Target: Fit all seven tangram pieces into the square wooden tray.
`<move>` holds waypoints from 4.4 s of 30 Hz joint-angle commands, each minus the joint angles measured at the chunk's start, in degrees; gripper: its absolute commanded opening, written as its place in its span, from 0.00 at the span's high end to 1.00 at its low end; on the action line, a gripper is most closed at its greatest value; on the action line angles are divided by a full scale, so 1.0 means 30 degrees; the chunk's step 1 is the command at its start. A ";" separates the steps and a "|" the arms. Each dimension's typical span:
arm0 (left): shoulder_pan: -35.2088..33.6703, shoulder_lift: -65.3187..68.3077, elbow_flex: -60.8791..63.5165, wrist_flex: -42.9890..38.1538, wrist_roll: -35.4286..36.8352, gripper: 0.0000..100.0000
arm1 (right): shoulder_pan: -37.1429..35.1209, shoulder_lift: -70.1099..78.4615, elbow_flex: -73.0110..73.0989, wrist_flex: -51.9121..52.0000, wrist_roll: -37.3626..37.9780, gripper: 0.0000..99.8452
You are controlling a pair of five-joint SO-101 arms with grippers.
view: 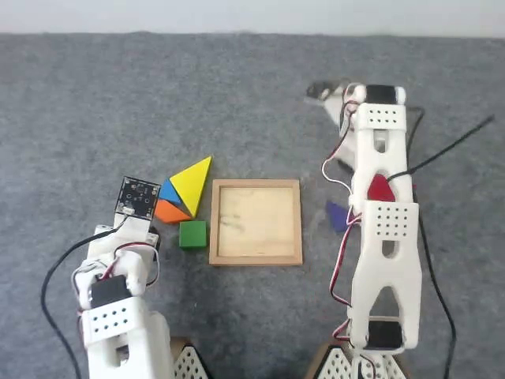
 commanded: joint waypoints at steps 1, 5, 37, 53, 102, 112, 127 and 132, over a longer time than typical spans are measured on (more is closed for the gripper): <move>0.0147 -0.0440 -0.0220 -0.0410 -0.0205 0.82 | 0.0689 -0.4059 0.3165 0.0777 0.1143 0.98; 0.0147 -0.0440 -0.0220 -0.0410 -0.0205 0.82 | 0.0806 -0.6667 0.4308 0.0747 0.1348 0.99; 0.0147 -0.0440 -0.0220 -0.0469 -0.0205 0.82 | 0.5524 -1.0447 1.3011 0.0366 2.1011 0.51; 0.0176 -0.0440 -0.0220 -0.0527 -0.0205 0.82 | 0.5465 -0.5875 1.0667 -0.1187 2.0894 0.51; 0.0176 -0.0440 -0.0220 -0.0469 -0.0205 0.82 | 0.5700 -0.4117 0.9348 -0.2564 1.9516 0.76; 0.0176 -0.0440 -0.0220 -0.0440 -0.0205 0.82 | 0.5641 -0.4147 0.9201 -0.2564 1.8989 0.90; 0.0176 -0.0440 -0.0220 -0.0440 -0.0205 0.82 | 0.5172 -0.4176 0.3956 0.0747 1.5941 0.91; 0.0176 -0.0440 -0.0220 -0.0440 -0.0205 0.82 | 0.4498 -0.4557 0.3692 0.0747 1.4212 0.91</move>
